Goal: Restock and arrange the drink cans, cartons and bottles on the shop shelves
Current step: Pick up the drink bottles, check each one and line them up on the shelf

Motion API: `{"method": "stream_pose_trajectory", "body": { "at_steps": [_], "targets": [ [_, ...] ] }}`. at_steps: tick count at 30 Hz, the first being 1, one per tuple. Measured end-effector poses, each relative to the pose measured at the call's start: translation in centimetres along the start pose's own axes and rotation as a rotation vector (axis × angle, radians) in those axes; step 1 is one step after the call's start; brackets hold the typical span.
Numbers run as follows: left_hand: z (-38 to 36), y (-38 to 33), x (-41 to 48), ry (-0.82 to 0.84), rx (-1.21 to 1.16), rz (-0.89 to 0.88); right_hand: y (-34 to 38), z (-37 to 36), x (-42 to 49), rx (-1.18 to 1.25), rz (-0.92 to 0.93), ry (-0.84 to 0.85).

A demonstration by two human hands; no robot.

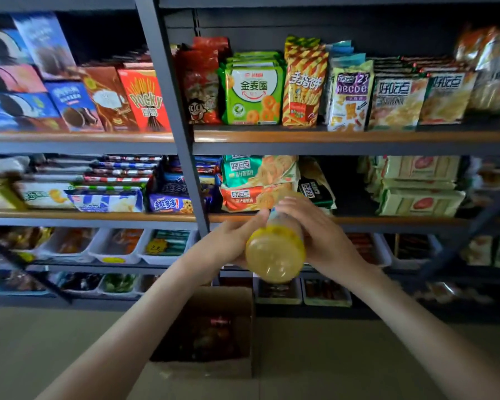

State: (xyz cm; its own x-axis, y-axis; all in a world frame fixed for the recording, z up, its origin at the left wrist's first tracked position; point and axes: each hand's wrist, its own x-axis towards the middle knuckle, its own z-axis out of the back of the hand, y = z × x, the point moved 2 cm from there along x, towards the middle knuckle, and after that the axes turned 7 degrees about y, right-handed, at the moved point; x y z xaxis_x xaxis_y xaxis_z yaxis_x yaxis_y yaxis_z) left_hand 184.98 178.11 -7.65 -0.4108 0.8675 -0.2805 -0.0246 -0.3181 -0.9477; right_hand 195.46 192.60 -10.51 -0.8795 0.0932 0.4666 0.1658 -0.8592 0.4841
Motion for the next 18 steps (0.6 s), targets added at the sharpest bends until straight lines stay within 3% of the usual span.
{"method": "stream_pose_trajectory", "body": {
  "at_steps": [3, 5, 8, 11, 12, 14, 17, 18],
  "targets": [
    [1.3, 0.0, -0.3, -0.062, 0.19, -0.146, 0.7, 0.1, 0.0, 0.537, -0.393, -0.048],
    [1.5, 0.8, 0.0, -0.086, 0.308, -0.214, 0.4, -0.2, 0.0, 0.856, -0.386, -0.106],
    [0.5, 1.9, 0.0, 0.047, 0.029, -0.109, 1.0, -0.9, 0.0, 1.325, -0.358, -0.163],
    [-0.4, 2.9, 0.4, 0.046, -0.267, -0.101, 1.6, -1.4, -0.2, 1.447, -0.397, -0.149],
    [-0.4, 3.1, 0.3, -0.012, -0.217, -0.123, 1.6, -1.3, -0.3, 1.426, -0.435, -0.121],
    [0.3, 3.1, 0.2, -0.204, 0.132, -0.186, 1.1, -0.8, -1.0, 1.226, -0.555, -0.087],
    [1.8, 3.3, -0.1, -0.497, 0.654, -0.335, 0.1, 0.5, -2.4, 0.559, -0.807, -0.201],
    [2.0, 3.2, -0.2, -0.537, 0.773, -0.403, 0.0, 0.9, -2.7, 0.273, -0.747, -0.259]
  ]
}}
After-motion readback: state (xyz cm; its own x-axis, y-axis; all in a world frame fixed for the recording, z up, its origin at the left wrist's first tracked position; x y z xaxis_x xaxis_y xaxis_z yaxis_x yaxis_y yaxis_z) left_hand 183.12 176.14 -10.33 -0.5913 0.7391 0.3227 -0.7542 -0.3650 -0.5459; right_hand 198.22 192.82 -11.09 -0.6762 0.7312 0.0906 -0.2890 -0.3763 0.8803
